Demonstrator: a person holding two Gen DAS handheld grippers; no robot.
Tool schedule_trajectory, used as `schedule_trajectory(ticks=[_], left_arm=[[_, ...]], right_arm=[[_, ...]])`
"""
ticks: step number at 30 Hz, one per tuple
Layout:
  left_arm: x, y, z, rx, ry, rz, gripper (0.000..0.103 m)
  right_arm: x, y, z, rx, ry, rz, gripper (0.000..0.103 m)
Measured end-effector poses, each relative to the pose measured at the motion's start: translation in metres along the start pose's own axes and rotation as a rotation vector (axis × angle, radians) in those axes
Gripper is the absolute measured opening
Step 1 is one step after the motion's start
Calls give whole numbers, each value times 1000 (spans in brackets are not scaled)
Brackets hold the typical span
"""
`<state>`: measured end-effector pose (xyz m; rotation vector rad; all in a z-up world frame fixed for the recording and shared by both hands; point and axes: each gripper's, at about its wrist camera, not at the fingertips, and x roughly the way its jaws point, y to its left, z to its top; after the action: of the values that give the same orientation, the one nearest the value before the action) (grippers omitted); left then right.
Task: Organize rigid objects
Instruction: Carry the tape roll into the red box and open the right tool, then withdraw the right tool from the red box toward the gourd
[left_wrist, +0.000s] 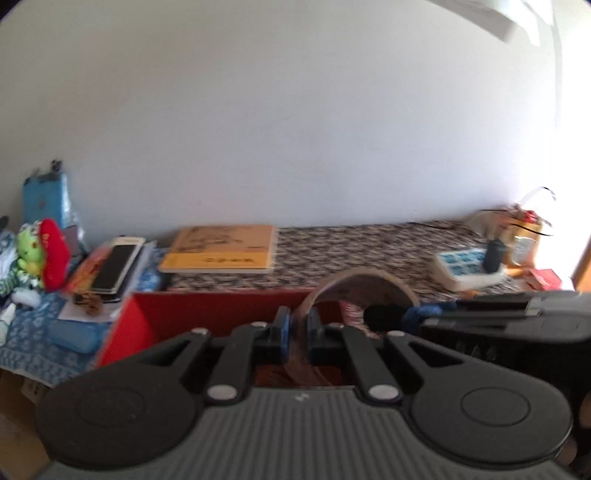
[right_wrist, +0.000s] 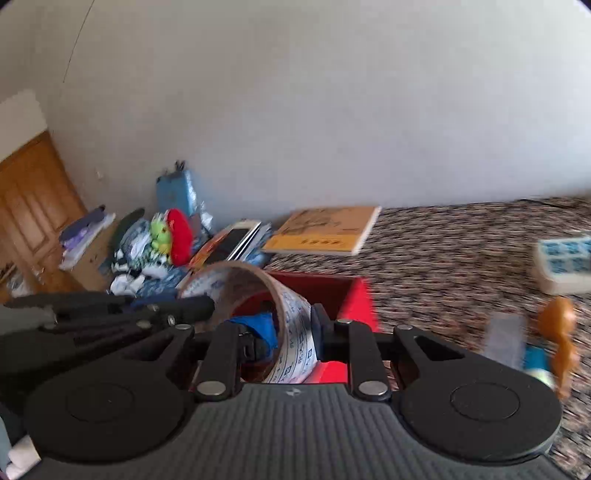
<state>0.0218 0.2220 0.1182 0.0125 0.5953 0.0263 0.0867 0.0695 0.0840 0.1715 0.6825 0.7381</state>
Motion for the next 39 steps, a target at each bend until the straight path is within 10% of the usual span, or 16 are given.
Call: schedule_trajectory(ticks=[9, 21, 25, 39], left_arm=[[72, 82, -35, -59, 224, 10, 5], [109, 126, -75, -154, 392, -6, 19], [91, 127, -68, -135, 331, 21, 55], [33, 77, -31, -33, 153, -112, 60]], right_arm=[[99, 43, -33, -23, 221, -59, 2], [120, 54, -53, 69, 365, -17, 10], [109, 53, -52, 112, 322, 7, 10], [-18, 10, -47, 267, -12, 27, 11]])
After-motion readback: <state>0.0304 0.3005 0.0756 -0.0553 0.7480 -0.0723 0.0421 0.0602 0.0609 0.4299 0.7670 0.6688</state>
